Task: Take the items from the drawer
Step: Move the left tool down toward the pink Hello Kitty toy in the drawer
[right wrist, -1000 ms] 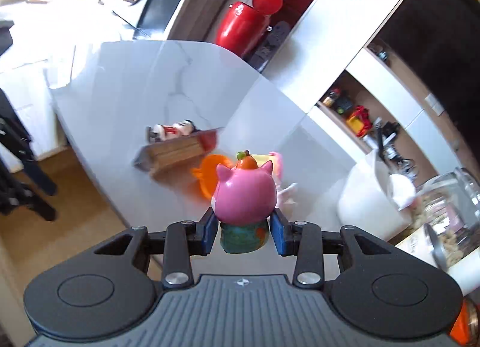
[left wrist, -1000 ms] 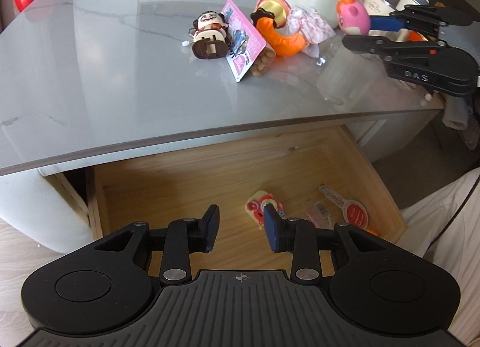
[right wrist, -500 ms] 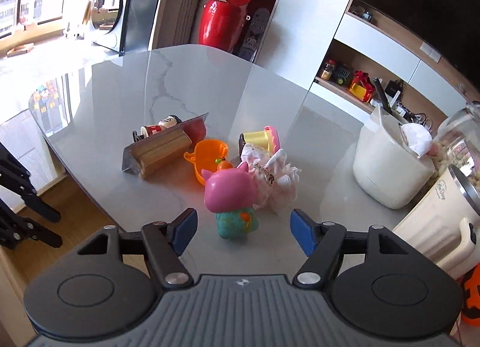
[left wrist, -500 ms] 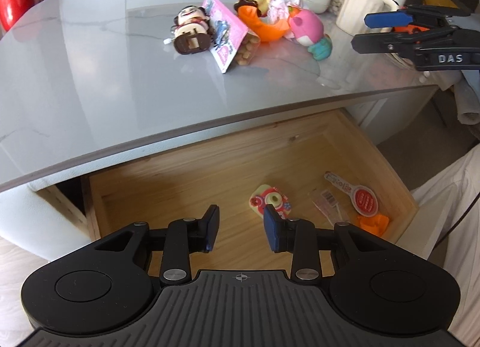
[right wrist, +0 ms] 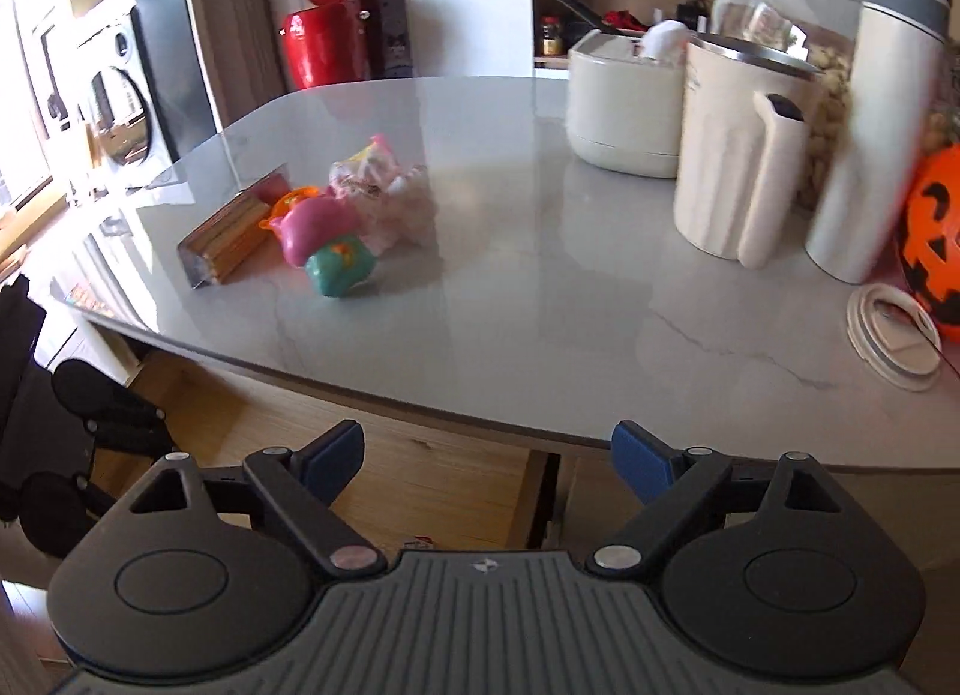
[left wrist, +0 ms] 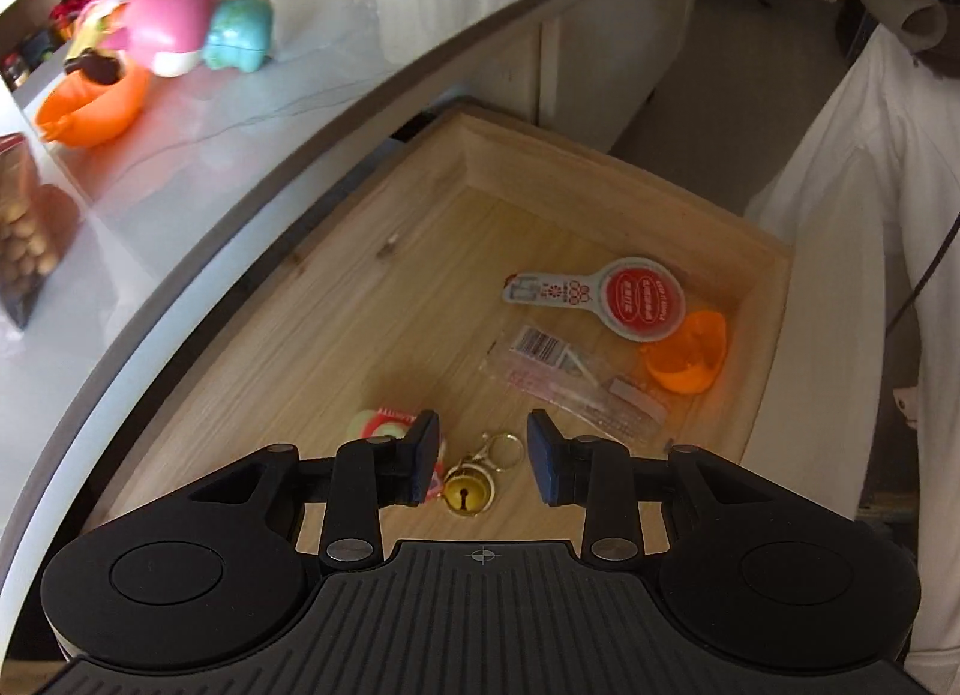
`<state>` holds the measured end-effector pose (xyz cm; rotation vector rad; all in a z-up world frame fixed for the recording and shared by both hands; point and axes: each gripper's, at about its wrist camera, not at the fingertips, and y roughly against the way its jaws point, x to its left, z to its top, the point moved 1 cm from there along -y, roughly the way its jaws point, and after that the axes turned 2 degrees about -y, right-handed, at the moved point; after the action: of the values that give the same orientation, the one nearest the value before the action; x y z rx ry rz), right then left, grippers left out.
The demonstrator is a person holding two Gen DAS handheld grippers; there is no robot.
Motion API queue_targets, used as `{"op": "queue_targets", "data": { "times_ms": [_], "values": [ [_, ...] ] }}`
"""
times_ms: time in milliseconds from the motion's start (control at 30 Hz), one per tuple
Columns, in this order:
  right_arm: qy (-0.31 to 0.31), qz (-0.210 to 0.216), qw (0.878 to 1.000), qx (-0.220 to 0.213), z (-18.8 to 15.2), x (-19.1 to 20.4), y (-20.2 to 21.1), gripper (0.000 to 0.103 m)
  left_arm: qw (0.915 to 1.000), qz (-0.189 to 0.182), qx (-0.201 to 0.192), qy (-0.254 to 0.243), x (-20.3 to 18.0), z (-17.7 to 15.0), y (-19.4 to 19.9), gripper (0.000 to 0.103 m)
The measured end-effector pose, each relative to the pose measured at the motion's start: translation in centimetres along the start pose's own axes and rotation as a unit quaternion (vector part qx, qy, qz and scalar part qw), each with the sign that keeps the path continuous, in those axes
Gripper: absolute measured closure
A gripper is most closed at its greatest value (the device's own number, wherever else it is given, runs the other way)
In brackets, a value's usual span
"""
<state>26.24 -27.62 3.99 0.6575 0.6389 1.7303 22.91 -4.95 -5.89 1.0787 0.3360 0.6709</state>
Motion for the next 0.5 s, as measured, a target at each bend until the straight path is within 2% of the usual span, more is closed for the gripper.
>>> {"op": "queue_targets", "data": {
  "times_ms": [100,200,267,400,500],
  "values": [
    [-0.047,-0.007,0.999,-0.003,0.0,-1.8,0.1,0.007,0.9993,0.026,0.017,-0.024,-0.1,0.6,-1.0,0.067],
    [-0.056,-0.008,0.998,-0.008,0.0,-2.3,0.5,0.005,0.9929,0.088,0.031,-0.074,0.0,-0.5,-1.5,0.067],
    [-0.051,-0.003,0.999,-0.009,-0.1,-2.1,0.6,0.004,0.9893,0.112,0.046,-0.082,0.6,-1.3,-1.9,0.068],
    [-0.038,0.004,0.999,-0.009,-0.2,-1.7,0.8,0.001,0.9919,0.08,0.087,-0.046,2.6,-3.3,-2.1,0.068],
    [-0.03,0.006,1.0,-0.007,-0.2,-1.5,0.8,0.0,0.9893,0.052,0.121,-0.064,2.8,-4.7,-2.6,0.067]
  ]
}}
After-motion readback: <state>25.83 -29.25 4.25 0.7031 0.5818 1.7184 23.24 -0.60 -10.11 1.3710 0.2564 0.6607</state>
